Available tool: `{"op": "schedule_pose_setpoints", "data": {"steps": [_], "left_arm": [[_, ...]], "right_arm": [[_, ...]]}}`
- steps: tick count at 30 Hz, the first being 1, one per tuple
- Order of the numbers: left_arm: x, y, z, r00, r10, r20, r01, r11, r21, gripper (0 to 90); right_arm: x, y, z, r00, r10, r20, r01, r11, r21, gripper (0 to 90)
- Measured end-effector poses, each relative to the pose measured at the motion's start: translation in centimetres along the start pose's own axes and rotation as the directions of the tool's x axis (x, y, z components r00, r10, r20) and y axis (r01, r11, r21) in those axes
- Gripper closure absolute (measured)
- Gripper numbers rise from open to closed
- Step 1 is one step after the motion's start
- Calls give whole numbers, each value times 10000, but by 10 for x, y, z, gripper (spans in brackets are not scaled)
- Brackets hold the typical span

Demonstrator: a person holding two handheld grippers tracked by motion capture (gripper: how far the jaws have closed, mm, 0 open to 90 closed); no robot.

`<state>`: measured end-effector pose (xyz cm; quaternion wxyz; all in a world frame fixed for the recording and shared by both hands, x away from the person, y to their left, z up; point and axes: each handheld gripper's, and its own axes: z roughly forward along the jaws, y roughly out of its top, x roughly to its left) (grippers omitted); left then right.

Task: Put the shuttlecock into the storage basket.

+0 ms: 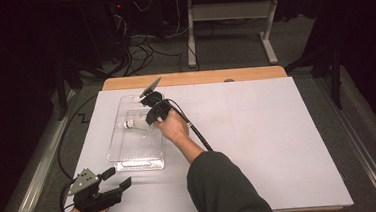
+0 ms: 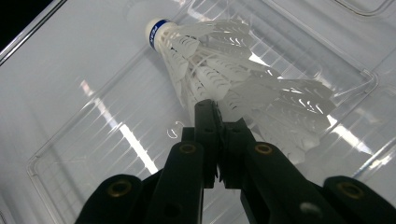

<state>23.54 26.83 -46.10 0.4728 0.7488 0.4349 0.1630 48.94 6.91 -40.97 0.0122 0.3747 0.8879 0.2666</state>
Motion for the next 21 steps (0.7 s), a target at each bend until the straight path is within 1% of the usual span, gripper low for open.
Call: {"op": "schedule_pose_setpoints", "data": {"steps": [2, 3, 5, 7, 8, 11, 12, 15, 16, 20, 21], "left_arm": [[0, 0, 0, 10000, 1, 1, -1, 10000, -5, 292], [0, 0, 0, 10000, -4, 3, 4, 10000, -8, 291], [0, 0, 0, 10000, -8, 3, 8, 10000, -16, 292], [0, 0, 0, 10000, -7, 2, 7, 10000, -8, 292], [0, 0, 0, 10000, -11, 6, 11, 10000, -5, 292], [0, 0, 0, 10000, -4, 5, 4, 10000, -1, 292], [0, 0, 0, 10000, -4, 7, 4, 10000, -2, 292], [0, 0, 0, 10000, -2, 6, 2, 10000, 6, 292], [0, 0, 0, 10000, 5, 4, -5, 10000, 9, 292], [0, 0, 1, 10000, 14, 6, -14, 10000, 30, 292], [0, 0, 1, 10000, 19, 3, -19, 10000, 32, 292]], "right_arm": [[-1, 0, 0, 10000, 48, 33, -49, 10000, 30, 833], [-2, 0, 0, 10000, -27, 79, 27, 10000, 67, 823], [-2, -1, 0, 9999, 79, 106, -80, 9999, 88, 809], [-2, 0, -2, 9999, 38, 111, -38, 10000, -11, 794], [-1, 0, -4, 9999, 112, 129, -113, 9999, 13, 789], [-2, -1, -7, 9998, 8, 191, -8, 10000, 14, 778], [-3, -1, -8, 9998, -20, 206, 20, 10000, -15, 778], [-4, -3, -12, 9997, 89, 227, -87, 9999, -55, 779], [-5, -4, -13, 9997, 36, 252, -35, 10000, -35, 781], [-7, -6, -17, 9997, -7, 259, 9, 10000, -76, 837], [-7, -6, -18, 9996, 69, 259, -68, 10000, -36, 851]]}}
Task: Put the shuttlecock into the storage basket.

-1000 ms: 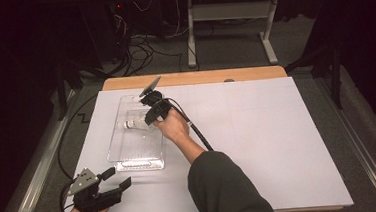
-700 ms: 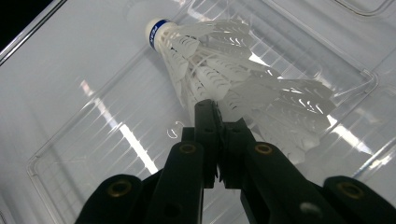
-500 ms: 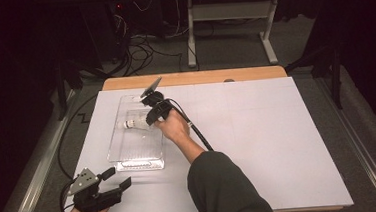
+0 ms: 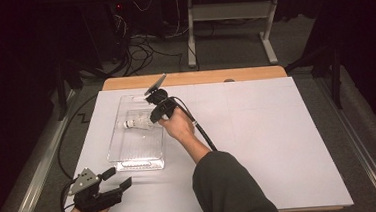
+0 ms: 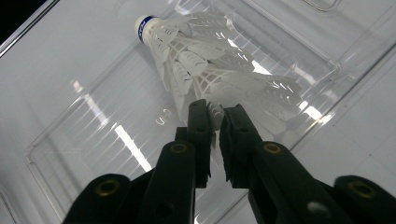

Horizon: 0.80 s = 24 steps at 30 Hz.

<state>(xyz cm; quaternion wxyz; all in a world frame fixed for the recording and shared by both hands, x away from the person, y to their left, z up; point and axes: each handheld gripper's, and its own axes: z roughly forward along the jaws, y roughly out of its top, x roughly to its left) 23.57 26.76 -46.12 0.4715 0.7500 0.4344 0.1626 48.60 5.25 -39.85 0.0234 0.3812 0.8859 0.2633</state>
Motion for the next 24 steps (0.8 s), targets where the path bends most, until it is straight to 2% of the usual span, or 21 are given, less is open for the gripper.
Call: {"op": "schedule_pose_setpoints", "data": {"steps": [10, 15, 18, 24], "left_arm": [[0, 0, 0, 10000, -5, -6, 5, 10000, -5, 292], [0, 0, 0, 10000, -2, -1, 2, 10000, -1, 292], [0, 0, 0, 10000, 20, 5, -20, 10000, 14, 292], [0, 0, 1, 10000, 32, -1, -32, 10000, 36, 292]], "right_arm": [[1, -1, 7, 10000, -97, 3, 97, 9999, 126, 884], [0, -1, 6, 10000, 9, 47, -10, 9999, 118, 816], [0, -1, 2, 9999, -89, 117, 89, 10000, 43, 780], [1, -2, -6, 9997, -151, 196, 153, 9998, -113, 763]]}}
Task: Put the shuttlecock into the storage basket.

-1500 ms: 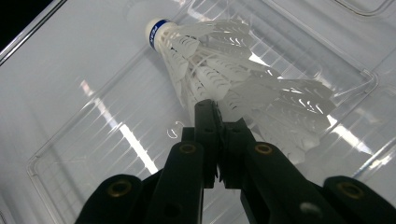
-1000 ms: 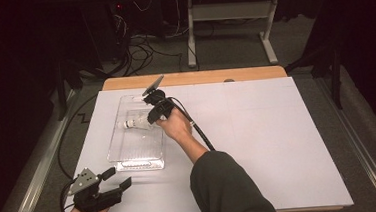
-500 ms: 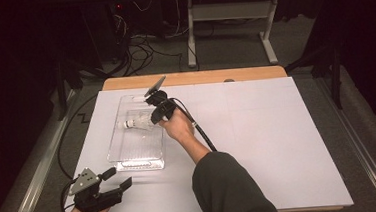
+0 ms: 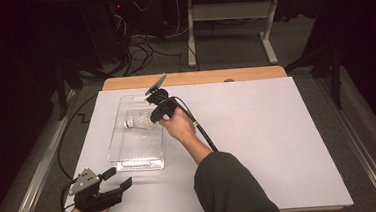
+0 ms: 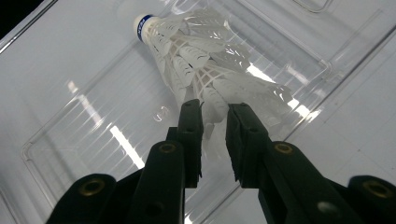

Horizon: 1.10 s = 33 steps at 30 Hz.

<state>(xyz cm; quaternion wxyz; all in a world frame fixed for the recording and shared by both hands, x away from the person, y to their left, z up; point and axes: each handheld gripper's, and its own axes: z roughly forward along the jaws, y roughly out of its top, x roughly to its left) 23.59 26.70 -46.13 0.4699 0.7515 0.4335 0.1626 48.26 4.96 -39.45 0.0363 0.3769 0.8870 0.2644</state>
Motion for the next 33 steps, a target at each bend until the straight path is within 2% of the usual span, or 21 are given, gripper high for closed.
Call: {"op": "schedule_pose_setpoints", "data": {"steps": [10, 20, 24, 33], "left_arm": [[0, 0, 0, 10000, -10, -9, 10, 10000, 25, 292], [0, 0, 1, 10000, -14, -37, 14, 10000, 20, 292], [0, 0, 1, 10000, -4, -53, 4, 10000, 18, 292], [0, 0, 1, 10000, -18, -80, 18, 10000, 40, 292]], "right_arm": [[-2, -5, -12, 9999, -31, -110, 26, 9986, -521, 733], [-2, -10, -22, 9998, -156, -111, 147, 9971, -753, 711], [-5, -14, -25, 9997, -118, -193, 99, 9952, -971, 707], [-12, -22, -32, 9999, -46, -166, 28, 9942, -1075, 690]]}}
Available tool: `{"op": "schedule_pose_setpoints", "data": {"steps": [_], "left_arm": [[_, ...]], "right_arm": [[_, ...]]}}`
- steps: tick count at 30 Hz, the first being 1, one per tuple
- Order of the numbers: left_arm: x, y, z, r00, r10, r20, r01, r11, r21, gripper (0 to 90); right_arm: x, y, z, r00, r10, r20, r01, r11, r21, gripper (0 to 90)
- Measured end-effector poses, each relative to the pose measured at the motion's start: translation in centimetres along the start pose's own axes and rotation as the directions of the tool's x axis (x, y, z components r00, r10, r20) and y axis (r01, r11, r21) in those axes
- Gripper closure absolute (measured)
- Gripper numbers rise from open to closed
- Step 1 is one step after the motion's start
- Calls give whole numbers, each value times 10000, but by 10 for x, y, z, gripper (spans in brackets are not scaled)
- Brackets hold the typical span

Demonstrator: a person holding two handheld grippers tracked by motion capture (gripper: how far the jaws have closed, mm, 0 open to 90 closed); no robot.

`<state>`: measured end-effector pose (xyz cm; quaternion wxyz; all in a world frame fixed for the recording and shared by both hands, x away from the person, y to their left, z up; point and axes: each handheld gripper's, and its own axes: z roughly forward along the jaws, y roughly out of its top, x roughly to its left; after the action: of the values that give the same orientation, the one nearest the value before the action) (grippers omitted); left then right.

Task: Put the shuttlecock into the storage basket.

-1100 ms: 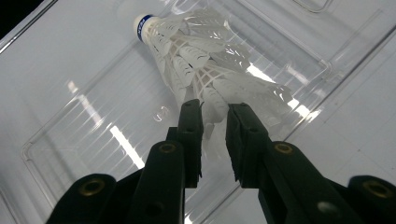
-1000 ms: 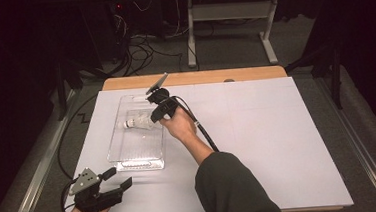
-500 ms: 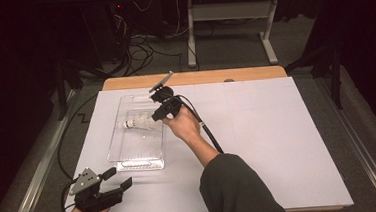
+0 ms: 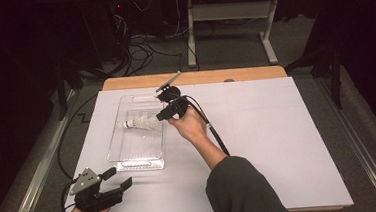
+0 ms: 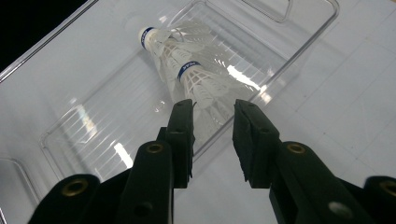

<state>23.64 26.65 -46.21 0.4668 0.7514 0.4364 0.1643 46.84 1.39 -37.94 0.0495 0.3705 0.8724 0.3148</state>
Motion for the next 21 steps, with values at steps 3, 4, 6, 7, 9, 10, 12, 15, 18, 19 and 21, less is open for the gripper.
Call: {"op": "schedule_pose_setpoints", "data": {"steps": [3, 4, 6, 7, 9, 10, 12, 15, 18, 19, 21], "left_arm": [[0, 0, 0, 10000, 26, -11, -26, 10000, 16, 291], [0, 0, 0, 10000, 26, -15, -26, 10000, 19, 292], [0, 0, 0, 10000, 18, -23, -18, 10000, 19, 291], [0, 0, 0, 10000, 17, -30, -17, 10000, 17, 292], [0, 0, 0, 10000, 16, -39, -16, 10000, 19, 291], [0, 0, 0, 10000, 12, -42, -12, 10000, 18, 292], [0, 0, 0, 10000, 16, -45, -16, 10000, 22, 291], [0, 0, 0, 10000, 1, -48, 0, 10000, 30, 292], [0, 0, 0, 10000, -6, -58, 6, 10000, 12, 291], [0, 0, 0, 10000, -8, -60, 8, 10000, 10, 291], [0, 0, 0, 10000, -7, -64, 7, 10000, 11, 291]], "right_arm": [[-2, -2, -3, 9999, 107, 35, -107, 9999, -50, 685], [-4, -3, -4, 10000, 70, 31, -70, 9999, -92, 685], [-6, -6, -6, 10000, 92, 33, -92, 9998, -175, 683], [-6, -7, -6, 9999, 136, 40, -136, 9998, -167, 682], [-9, -9, -8, 9998, 174, 50, -173, 9997, -193, 681], [-10, -10, -8, 9999, 154, 46, -153, 9996, -234, 681], [-12, -12, -10, 9997, 228, 77, -226, 9995, -237, 680], [-16, -15, -13, 9996, 260, 127, -256, 9993, -290, 680], [-19, -18, -16, 9995, 266, 142, -261, 9991, -323, 679], [-20, -19, -17, 9993, 362, 138, -357, 9989, -317, 678], [-22, -21, -18, 9990, 419, 154, -413, 9986, -339, 673]]}}
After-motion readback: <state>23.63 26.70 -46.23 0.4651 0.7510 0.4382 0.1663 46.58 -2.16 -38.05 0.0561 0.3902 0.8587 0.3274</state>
